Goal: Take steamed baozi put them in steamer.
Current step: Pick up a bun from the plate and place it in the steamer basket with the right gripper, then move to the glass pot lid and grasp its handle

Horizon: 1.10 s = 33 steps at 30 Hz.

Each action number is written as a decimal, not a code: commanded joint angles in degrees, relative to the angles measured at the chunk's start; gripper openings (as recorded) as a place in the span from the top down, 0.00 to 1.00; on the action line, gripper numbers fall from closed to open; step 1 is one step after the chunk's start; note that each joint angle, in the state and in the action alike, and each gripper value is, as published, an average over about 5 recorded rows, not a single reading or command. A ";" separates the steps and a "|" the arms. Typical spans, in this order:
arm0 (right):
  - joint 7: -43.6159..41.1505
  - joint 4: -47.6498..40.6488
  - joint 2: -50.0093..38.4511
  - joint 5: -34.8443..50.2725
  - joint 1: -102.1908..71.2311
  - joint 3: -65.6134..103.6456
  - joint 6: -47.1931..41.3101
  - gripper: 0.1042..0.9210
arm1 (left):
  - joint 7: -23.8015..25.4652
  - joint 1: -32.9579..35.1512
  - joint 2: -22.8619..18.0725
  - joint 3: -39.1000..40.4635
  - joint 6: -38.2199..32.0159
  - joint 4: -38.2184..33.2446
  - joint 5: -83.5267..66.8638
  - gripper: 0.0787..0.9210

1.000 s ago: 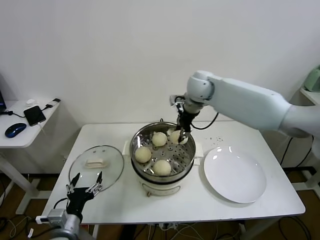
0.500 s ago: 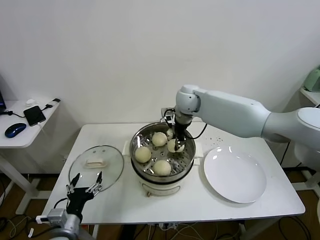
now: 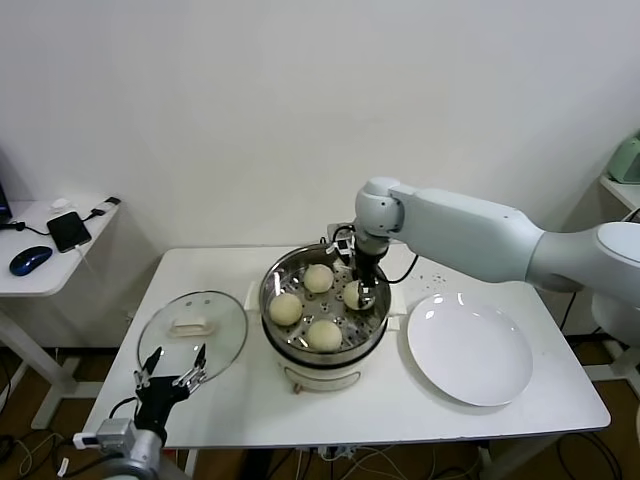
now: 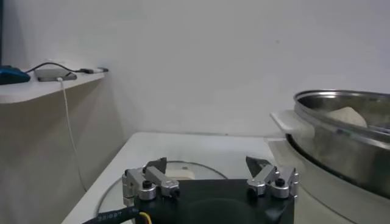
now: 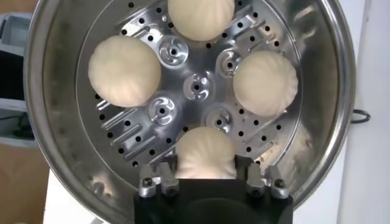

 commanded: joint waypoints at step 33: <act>49.86 24.31 -9.11 17.56 -76.12 100.72 35.45 0.12 | -8.77 -3.76 0.56 1.26 -15.86 3.99 -1.83 0.12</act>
